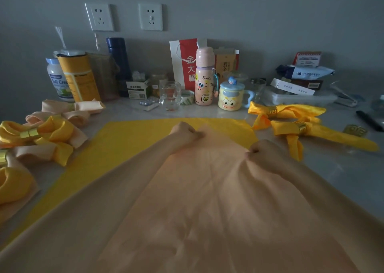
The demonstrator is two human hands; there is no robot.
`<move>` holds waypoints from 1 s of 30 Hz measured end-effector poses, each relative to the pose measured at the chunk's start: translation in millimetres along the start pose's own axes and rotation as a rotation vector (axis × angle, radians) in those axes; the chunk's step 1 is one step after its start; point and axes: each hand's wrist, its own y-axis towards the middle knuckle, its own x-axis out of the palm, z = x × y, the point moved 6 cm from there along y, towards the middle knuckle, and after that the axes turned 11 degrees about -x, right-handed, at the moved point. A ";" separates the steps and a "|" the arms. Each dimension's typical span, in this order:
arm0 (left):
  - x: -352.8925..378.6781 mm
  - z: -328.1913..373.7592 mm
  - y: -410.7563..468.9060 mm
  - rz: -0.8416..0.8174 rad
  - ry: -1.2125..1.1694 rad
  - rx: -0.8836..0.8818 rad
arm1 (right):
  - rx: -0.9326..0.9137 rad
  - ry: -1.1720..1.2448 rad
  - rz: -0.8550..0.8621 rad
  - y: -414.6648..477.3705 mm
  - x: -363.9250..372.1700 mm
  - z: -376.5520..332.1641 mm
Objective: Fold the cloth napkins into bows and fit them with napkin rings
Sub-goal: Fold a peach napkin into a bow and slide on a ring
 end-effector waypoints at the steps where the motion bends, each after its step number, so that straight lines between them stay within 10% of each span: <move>1: 0.5 1.8 0.2 0.001 0.038 -0.012 | 0.008 -0.011 0.005 1.0 0.0 1.6; 20: -42.9 -59.1 -50.5 -0.378 0.388 -0.140 | 0.110 0.156 0.006 7.8 -4.0 22.6; 30: -54.3 -88.4 -65.6 -0.191 0.204 -0.101 | 0.043 -0.414 0.238 -1.1 -4.5 -2.0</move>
